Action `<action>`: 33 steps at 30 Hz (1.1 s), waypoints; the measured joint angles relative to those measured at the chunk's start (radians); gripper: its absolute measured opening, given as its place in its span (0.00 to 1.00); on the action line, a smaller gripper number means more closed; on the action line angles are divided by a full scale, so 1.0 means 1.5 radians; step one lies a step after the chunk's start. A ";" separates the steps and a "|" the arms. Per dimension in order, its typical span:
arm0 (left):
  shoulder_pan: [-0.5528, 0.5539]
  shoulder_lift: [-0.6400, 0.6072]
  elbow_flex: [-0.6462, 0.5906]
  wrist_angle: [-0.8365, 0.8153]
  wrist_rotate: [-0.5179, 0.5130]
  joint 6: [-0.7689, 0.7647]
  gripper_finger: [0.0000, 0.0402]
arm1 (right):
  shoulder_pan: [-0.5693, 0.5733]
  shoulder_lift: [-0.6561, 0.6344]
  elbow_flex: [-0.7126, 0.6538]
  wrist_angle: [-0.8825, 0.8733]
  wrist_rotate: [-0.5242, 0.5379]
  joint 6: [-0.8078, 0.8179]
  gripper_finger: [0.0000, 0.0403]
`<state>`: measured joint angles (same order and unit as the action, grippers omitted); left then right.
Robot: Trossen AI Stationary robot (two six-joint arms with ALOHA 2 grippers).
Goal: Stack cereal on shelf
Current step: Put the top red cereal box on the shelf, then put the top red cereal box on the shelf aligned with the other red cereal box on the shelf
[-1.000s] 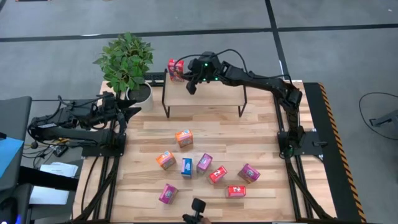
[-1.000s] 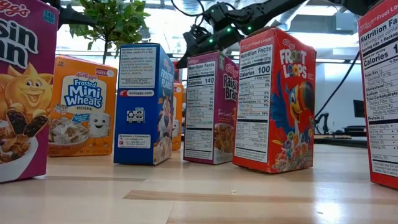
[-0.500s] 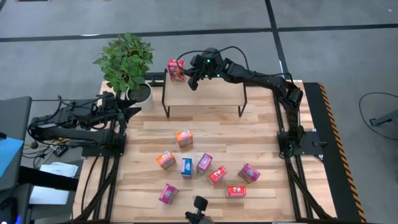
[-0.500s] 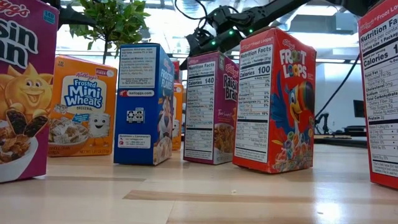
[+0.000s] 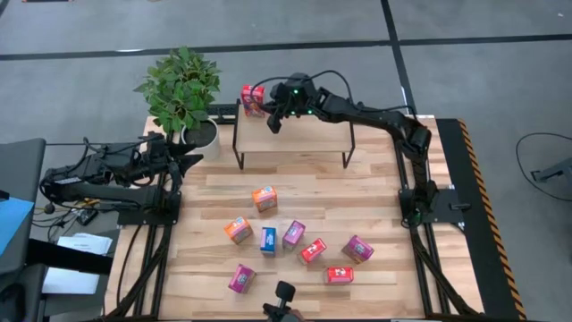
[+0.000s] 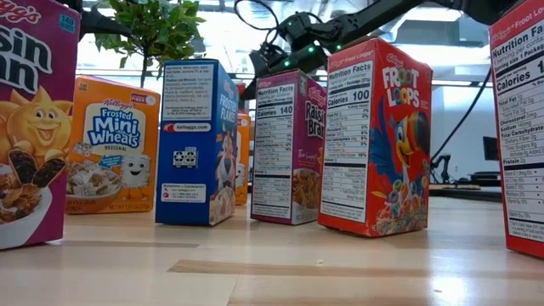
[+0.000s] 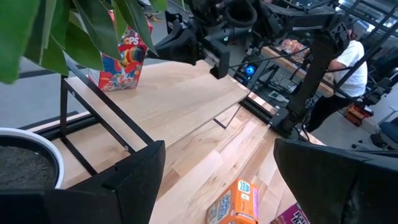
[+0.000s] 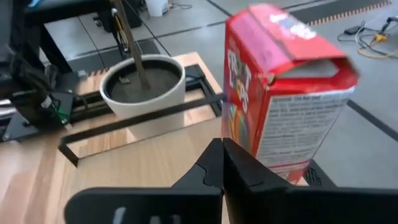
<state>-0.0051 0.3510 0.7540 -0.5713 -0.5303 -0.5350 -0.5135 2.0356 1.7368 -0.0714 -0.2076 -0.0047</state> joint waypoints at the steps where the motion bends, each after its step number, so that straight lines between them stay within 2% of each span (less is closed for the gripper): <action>1: 0.000 0.000 0.000 0.000 0.000 0.000 0.72 | 0.000 0.001 -0.001 -0.001 0.002 -0.003 0.04; 9: 0.000 0.000 0.000 0.000 -0.001 0.002 0.72 | -0.004 0.000 -0.001 -0.001 0.034 -0.016 0.10; 18: 0.000 0.000 0.000 0.000 -0.002 0.003 0.72 | -0.013 0.000 -0.001 -0.002 0.037 -0.027 0.05; 23: 0.000 0.000 0.000 -0.001 -0.004 0.003 0.72 | -0.011 -0.002 -0.001 -0.007 0.036 -0.027 0.06; 27: 0.000 0.000 0.000 -0.004 -0.003 0.003 0.72 | -0.012 -0.024 -0.001 -0.065 0.035 -0.031 0.10; 33: 0.000 0.000 0.000 -0.005 0.011 0.003 0.72 | 0.011 -0.136 0.000 -0.280 -0.003 -0.082 0.12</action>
<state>-0.0051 0.3508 0.7540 -0.5782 -0.5138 -0.5304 -0.4973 1.8316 1.7361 -0.4913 -0.2119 -0.1283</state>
